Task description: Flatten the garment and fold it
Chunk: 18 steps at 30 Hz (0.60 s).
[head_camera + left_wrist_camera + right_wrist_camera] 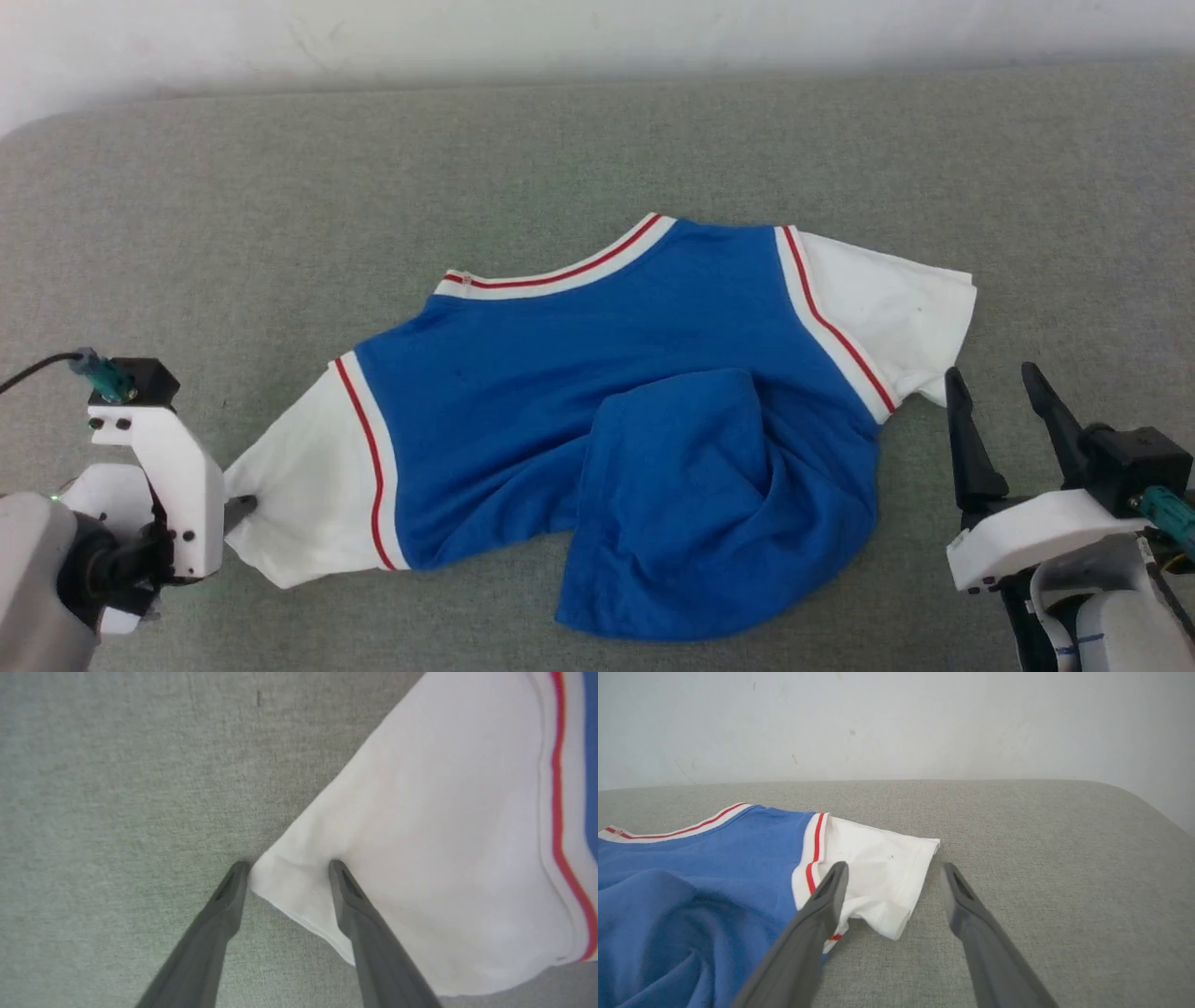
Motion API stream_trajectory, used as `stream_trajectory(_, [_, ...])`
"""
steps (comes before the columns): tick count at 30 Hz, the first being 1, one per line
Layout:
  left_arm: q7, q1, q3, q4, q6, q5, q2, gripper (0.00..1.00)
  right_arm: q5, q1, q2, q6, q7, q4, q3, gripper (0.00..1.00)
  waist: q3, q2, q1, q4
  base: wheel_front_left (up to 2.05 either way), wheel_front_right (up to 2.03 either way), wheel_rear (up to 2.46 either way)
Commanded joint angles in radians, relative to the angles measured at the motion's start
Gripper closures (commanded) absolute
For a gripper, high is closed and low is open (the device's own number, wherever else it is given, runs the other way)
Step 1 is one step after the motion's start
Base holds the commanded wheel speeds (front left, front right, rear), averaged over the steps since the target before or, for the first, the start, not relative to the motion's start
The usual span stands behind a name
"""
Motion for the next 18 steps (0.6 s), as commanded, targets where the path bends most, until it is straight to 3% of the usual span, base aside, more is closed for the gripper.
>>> stream_trajectory(1, [0.051, 0.059, -0.043, 0.030, -0.014, -0.020, -0.032, 1.00, 0.005, -0.017, 0.002, -0.001, -0.010, 0.005, 0.001, 0.00, 0.007, 0.0000, 0.0000, -0.007, 0.00, 0.00, 0.00])
stream_trajectory(5, [-0.016, 0.056, -0.020, 0.002, 0.011, -0.002, -0.030, 1.00, 0.005, -0.017, 0.002, -0.001, -0.015, 0.018, -0.003, 0.00, -0.003, 0.0000, 0.0000, -0.003, 0.00, 0.00, 0.00])
stream_trajectory(11, [-0.213, 0.079, 0.034, -0.093, 0.104, 0.062, -0.053, 1.00, -0.027, -0.015, -0.003, -0.001, 0.015, 0.016, -0.023, 0.00, -0.045, 0.0000, 0.0000, 0.030, 0.00, 0.00, 0.00])
stream_trajectory(14, [-0.312, 0.097, 0.058, -0.171, 0.151, 0.089, -0.079, 1.00, -0.015, -0.015, -0.034, -0.001, 0.084, 0.010, -0.017, 0.00, -0.069, 0.0000, 0.0000, 0.059, 0.00, 0.00, 0.00])
stream_trajectory(18, [-0.422, 0.136, 0.092, -0.285, 0.222, 0.114, -0.120, 1.00, 0.023, -0.027, -0.125, -0.001, 0.249, -0.006, 0.018, 0.00, -0.089, 0.0000, 0.0000, 0.096, 0.00, 0.00, 0.00])
